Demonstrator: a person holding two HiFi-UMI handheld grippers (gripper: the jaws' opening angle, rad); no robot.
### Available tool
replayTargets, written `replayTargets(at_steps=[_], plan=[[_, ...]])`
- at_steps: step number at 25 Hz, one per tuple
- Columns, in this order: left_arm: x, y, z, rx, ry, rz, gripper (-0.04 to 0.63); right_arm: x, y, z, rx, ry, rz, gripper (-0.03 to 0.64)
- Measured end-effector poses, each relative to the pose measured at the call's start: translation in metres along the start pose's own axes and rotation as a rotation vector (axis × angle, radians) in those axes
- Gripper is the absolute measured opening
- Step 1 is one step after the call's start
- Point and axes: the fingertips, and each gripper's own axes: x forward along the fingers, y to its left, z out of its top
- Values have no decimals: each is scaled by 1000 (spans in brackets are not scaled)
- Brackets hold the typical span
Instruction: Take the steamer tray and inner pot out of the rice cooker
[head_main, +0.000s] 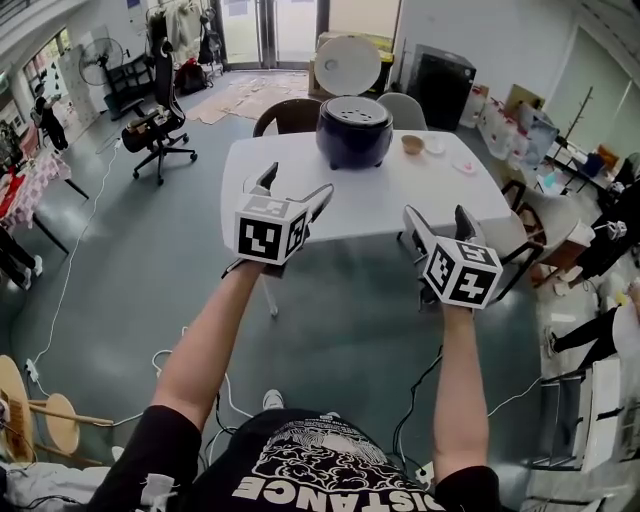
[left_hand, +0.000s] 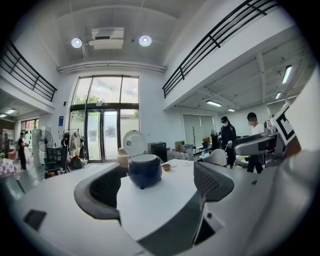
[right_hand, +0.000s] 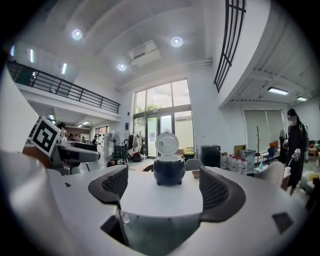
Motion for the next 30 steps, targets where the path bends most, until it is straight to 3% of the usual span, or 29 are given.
replayTargets(at_steps=[15,23,30], plan=[[40,-30,-8,4,19,43,440,17,-57,-18,2,21,34,445],[72,-15,-19,1,19,49,440,54,-64,-24,-15,26,47,445],[131,17,-20,-7,19,53,440,119,-79,-20,-30,39,51,445]])
